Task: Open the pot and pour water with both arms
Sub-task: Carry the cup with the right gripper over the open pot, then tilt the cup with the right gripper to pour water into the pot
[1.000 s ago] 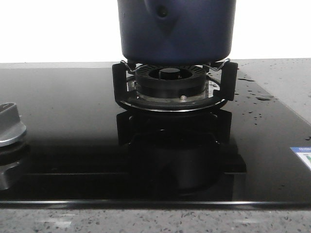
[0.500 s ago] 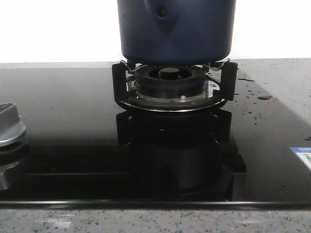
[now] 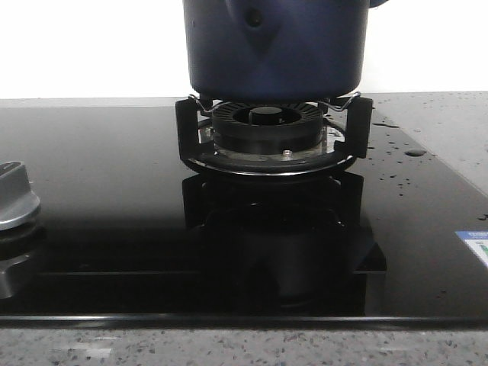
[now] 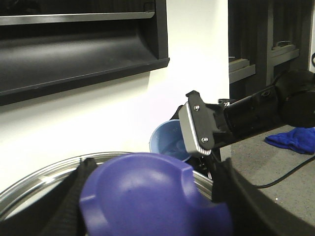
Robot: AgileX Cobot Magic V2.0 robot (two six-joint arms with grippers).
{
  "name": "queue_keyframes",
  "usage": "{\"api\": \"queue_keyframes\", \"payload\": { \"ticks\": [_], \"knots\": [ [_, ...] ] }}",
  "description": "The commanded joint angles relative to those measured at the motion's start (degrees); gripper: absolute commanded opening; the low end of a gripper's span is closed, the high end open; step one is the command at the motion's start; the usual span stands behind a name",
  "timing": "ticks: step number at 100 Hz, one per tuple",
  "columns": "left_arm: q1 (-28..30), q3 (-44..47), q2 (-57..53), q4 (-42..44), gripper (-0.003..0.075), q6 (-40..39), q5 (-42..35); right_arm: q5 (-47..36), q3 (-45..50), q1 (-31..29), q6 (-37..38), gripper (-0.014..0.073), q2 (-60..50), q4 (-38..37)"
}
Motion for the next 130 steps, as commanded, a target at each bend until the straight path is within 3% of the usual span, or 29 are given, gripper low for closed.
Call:
{"api": "queue_keyframes", "payload": {
  "ticks": [1,59,130],
  "knots": [
    [0.17,-1.74,-0.28,-3.60,0.0221,-0.32,-2.01,-5.55,-2.27,0.12,-0.47,0.0218,-1.96,-3.19],
    [0.17,-1.74,-0.28,-3.49,0.0221,-0.32,-2.01,-12.07,-2.27,1.17,-0.47,0.0218,-1.63,-20.86],
    [0.17,-1.53,-0.28,-3.49,0.0221,-0.32,-1.44,-18.53,-2.27,1.17,-0.47,0.0219,-1.63,-48.74]
  ]
}}
